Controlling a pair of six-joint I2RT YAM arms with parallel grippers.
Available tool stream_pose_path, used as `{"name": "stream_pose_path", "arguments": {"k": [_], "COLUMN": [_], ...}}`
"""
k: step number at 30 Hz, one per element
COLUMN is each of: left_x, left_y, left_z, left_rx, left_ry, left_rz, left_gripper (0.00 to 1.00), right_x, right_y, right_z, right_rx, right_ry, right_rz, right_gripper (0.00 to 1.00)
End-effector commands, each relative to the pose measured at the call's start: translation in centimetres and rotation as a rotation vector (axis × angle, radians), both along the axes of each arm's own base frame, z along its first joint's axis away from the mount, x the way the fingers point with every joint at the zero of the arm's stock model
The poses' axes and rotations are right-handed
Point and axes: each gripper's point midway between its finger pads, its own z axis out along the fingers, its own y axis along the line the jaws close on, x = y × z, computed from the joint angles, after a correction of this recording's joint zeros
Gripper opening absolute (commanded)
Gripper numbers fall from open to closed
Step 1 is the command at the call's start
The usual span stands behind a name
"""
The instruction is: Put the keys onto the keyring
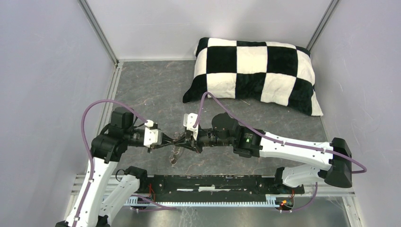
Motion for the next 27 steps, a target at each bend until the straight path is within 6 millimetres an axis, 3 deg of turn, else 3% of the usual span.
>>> {"name": "stream_pose_path", "arguments": {"k": [1, 4, 6, 14, 27], "left_x": [-1.2, -1.0, -0.9, -0.9, -0.3], "left_y": [-0.5, -0.4, -0.4, -0.4, -0.2], "left_z": [1.8, 1.6, 1.3, 1.2, 0.6], "left_rx": [-0.057, -0.046, -0.037, -0.038, -0.012], "left_ry": [-0.056, -0.061, -0.064, -0.064, -0.023], "left_rz": [-0.074, -0.064, -0.058, -0.06, -0.031], "left_gripper": [0.02, 0.02, 0.02, 0.02, 0.02], "right_x": [1.5, 1.8, 1.8, 1.9, 0.1], "right_y": [0.1, -0.7, -1.2, -1.7, -0.9], "right_z": [3.5, 4.4, 4.9, 4.9, 4.6], "right_rx": [0.078, 0.086, 0.097, 0.095, 0.116], "right_ry": [-0.07, -0.11, -0.132, -0.153, -0.103], "right_rz": [-0.059, -0.08, -0.084, -0.088, 0.006], "right_gripper": [0.15, 0.31, 0.35, 0.35, 0.34]}}
